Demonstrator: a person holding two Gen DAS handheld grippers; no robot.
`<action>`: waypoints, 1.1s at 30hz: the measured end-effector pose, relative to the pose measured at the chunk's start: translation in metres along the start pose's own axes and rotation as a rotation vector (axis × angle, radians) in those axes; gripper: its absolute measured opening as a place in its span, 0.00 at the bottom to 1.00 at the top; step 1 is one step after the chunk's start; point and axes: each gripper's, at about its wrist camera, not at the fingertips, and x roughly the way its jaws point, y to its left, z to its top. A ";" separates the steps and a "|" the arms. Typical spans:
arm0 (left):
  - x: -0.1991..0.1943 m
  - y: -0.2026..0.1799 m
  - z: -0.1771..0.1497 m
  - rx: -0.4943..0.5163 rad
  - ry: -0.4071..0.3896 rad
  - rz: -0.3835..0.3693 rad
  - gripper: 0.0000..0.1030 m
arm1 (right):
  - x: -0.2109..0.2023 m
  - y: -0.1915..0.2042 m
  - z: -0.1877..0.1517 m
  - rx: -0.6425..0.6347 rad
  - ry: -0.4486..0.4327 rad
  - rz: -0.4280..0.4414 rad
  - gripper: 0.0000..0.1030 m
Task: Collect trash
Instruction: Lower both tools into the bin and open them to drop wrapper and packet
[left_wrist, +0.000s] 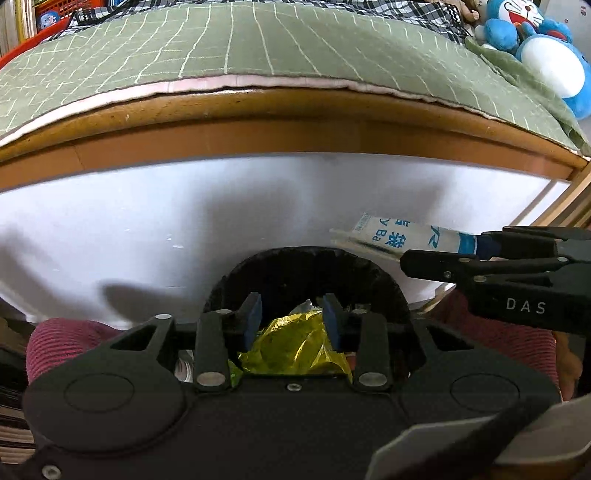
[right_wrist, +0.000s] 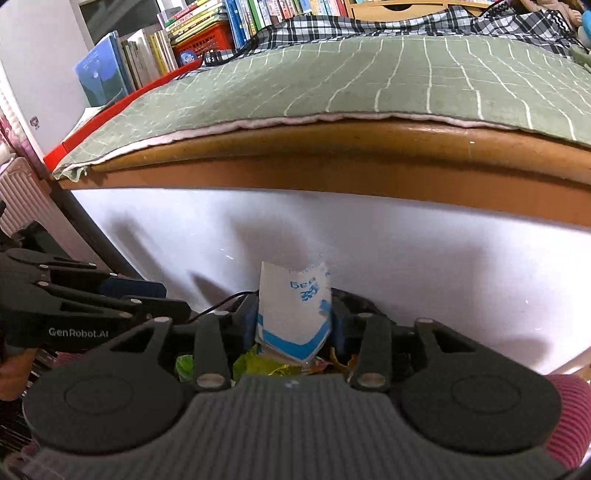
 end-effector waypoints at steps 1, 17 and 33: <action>0.002 -0.004 0.002 0.001 0.001 0.001 0.40 | 0.001 0.001 0.000 0.001 0.001 0.005 0.54; 0.021 -0.006 0.003 -0.033 0.046 0.007 0.73 | 0.006 -0.002 0.000 0.032 0.009 -0.012 0.79; 0.044 0.005 -0.004 -0.084 0.105 -0.008 0.75 | 0.008 -0.008 -0.005 0.058 0.042 -0.047 0.90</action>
